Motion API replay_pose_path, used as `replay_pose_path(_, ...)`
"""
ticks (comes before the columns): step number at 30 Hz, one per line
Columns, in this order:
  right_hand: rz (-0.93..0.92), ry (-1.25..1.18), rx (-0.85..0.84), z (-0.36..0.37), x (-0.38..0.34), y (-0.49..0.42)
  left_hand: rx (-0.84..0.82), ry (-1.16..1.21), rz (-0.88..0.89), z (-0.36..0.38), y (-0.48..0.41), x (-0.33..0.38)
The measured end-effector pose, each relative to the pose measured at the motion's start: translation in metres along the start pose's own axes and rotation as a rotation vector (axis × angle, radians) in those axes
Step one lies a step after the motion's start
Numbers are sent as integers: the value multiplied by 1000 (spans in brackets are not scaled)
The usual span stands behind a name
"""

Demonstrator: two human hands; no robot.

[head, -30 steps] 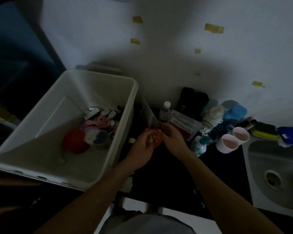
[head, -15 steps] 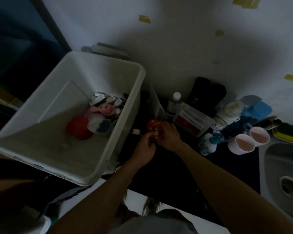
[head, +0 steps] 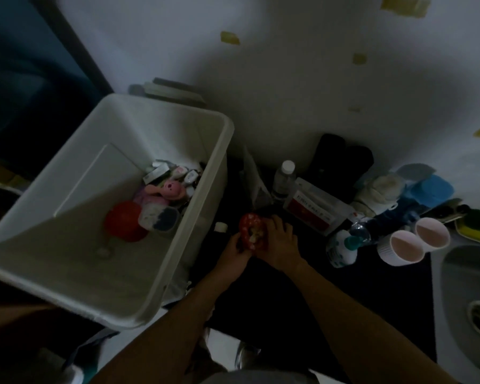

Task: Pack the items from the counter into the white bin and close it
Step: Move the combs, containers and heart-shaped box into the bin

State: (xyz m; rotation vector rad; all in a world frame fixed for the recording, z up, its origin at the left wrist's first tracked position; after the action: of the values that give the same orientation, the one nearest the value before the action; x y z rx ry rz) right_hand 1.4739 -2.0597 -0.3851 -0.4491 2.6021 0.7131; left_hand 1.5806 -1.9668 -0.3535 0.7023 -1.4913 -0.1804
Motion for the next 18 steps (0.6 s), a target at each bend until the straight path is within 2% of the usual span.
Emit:
replay_pose_path(4, 49, -203, 9, 12, 10, 22, -6, -56, -56, 4, -4, -10)
replay_pose_path(7, 180, -428, 8, 20, 27, 40, -30, -53, -111, 8, -1, -17)
replay_pose_path(10, 237, -530, 34, 25, 37, 54, -71, -68, -171, 14, 5, -25)
replay_pose_path(14, 287, -641, 105, 23, 36, 68, -7, -144, -127, 16, 7, -25)
replay_pose_path(18, 292, -676, 197, 7, 31, 80, 47, 3, -54, 22, 11, -6)
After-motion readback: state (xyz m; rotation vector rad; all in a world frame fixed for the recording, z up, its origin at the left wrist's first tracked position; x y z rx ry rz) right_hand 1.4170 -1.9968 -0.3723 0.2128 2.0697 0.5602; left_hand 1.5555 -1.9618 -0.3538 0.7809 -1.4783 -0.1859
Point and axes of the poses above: each hand's wrist, its own y-axis away from the middle knuckle, its own z-axis out of the palm, x = y × z, the point moved 5 cm from there along -y, towards the middle knuckle, and after that the axes turned 6 degrees about z, right-handed, at the moved point
